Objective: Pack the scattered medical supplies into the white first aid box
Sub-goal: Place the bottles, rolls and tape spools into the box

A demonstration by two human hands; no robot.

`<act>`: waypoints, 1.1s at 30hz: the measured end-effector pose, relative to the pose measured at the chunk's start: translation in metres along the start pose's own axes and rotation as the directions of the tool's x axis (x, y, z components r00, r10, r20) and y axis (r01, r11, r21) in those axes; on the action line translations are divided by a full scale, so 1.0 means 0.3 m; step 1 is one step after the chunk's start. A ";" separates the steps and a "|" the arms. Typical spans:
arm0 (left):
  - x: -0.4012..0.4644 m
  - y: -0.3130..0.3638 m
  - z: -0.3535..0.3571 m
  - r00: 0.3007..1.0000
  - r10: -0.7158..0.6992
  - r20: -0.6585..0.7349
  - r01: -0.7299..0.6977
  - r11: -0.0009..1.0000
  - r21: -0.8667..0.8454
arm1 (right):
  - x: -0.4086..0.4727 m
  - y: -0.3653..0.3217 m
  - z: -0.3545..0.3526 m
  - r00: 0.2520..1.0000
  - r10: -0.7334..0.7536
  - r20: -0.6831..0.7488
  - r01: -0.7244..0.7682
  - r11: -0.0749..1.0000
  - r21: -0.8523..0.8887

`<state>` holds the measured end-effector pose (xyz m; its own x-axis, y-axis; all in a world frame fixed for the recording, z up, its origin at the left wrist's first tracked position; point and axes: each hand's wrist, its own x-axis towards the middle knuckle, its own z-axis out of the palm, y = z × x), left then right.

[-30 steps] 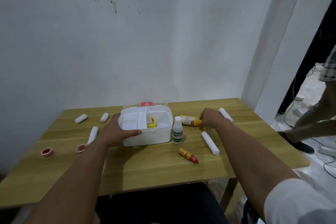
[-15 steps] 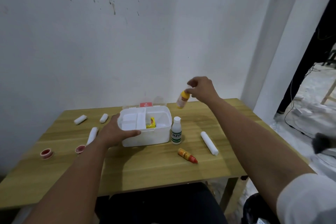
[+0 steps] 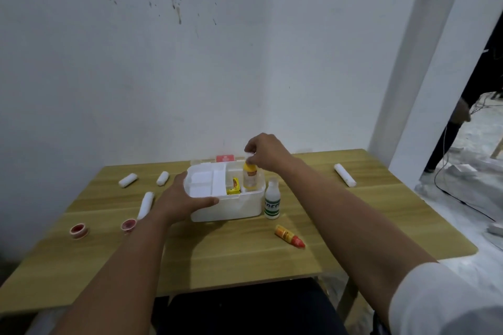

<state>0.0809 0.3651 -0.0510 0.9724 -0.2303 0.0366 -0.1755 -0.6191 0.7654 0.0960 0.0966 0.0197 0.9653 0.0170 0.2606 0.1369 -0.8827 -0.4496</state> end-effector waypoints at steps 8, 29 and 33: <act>0.004 -0.007 0.004 1.000 0.001 0.005 -0.001 1.000 -0.014 | 0.009 0.008 0.047 0.997 0.043 0.062 -0.040 0.998 -0.047; 0.013 -0.002 0.003 1.000 0.017 0.004 -0.017 0.999 -0.044 | -0.209 0.092 -0.130 0.932 0.114 0.345 -0.149 0.986 0.076; 0.009 -0.001 0.003 1.000 0.015 -0.004 -0.015 1.000 -0.027 | -0.216 0.085 -0.134 0.955 0.118 0.271 -0.134 0.990 0.040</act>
<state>0.0834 0.3641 -0.0516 0.9703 -0.2366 0.0505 -0.1857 -0.5948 0.7821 0.0279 0.0541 0.0258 0.9986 0.0389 -0.0354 0.0152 -0.8576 -0.5141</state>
